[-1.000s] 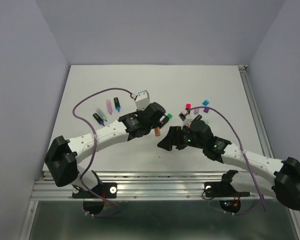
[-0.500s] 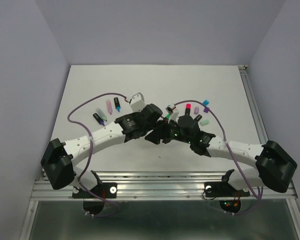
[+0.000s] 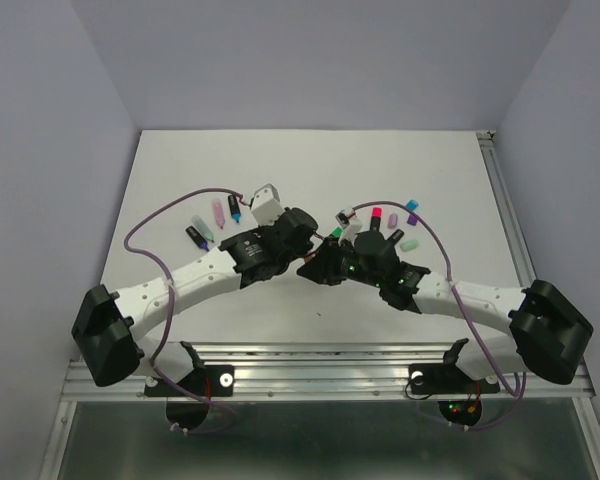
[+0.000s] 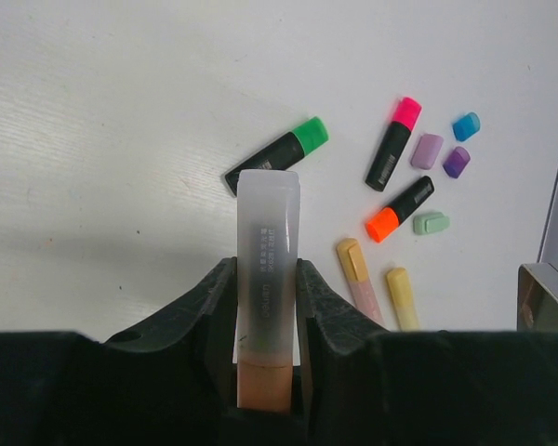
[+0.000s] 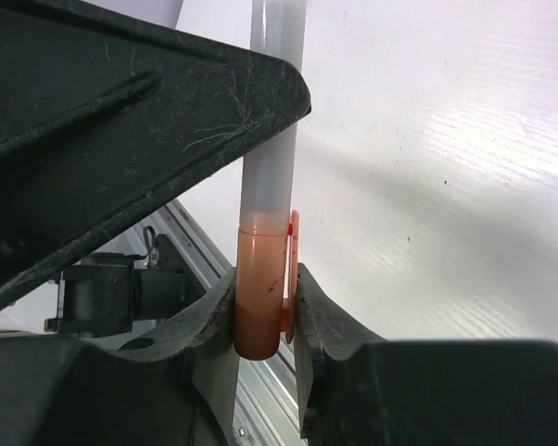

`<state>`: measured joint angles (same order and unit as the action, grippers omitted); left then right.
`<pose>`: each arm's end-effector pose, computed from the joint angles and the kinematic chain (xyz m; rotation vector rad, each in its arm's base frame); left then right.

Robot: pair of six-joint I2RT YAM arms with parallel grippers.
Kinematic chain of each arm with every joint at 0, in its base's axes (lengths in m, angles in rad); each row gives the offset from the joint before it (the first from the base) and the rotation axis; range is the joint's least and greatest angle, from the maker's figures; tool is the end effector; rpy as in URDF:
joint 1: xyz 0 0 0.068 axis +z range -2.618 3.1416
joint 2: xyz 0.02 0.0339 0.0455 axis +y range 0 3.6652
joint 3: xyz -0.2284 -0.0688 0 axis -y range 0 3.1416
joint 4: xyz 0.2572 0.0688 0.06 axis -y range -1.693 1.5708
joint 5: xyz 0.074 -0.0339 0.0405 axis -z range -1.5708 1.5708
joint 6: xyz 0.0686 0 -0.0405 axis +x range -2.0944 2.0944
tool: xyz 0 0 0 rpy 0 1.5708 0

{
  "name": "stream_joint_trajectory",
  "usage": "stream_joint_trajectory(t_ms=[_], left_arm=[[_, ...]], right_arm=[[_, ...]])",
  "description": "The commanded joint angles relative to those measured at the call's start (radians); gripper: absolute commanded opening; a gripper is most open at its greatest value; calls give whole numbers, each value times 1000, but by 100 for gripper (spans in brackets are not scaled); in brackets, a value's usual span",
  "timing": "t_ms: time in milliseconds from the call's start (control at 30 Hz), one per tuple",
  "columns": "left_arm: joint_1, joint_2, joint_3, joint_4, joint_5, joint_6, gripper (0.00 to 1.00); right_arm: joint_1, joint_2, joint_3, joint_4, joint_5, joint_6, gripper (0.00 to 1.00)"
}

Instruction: Open the pen caps

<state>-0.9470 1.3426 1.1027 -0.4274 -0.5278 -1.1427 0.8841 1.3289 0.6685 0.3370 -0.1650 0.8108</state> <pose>0.2249 -0.2534 0.2507 -0.4980 2.1441 -0.6198 0.2066 0.2697 0.1798 -0.2028 2.1046 1.2538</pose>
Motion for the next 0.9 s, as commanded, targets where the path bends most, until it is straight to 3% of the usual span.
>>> stream_joint_trajectory(t_ms=[0, 200, 400, 533, 733, 867], left_arm=[[14, -51, -39, 67, -37, -19, 0], [123, -50, -78, 180, -37, 15, 0], [261, 39, -35, 214, -165, 21, 0], [353, 87, -10, 240, -101, 96, 0], [361, 76, -27, 286, -55, 274, 0], [389, 99, -35, 228, -5, 415, 0]], right_arm=[[7, -43, 5, 46, -21, 14, 1], [56, -100, -58, 27, -100, 28, 1], [153, -177, -181, 8, -107, 135, 1], [211, -238, -270, 47, -71, 237, 1], [210, -347, -241, -197, 158, 211, 1], [179, -387, -199, -309, 254, 165, 1]])
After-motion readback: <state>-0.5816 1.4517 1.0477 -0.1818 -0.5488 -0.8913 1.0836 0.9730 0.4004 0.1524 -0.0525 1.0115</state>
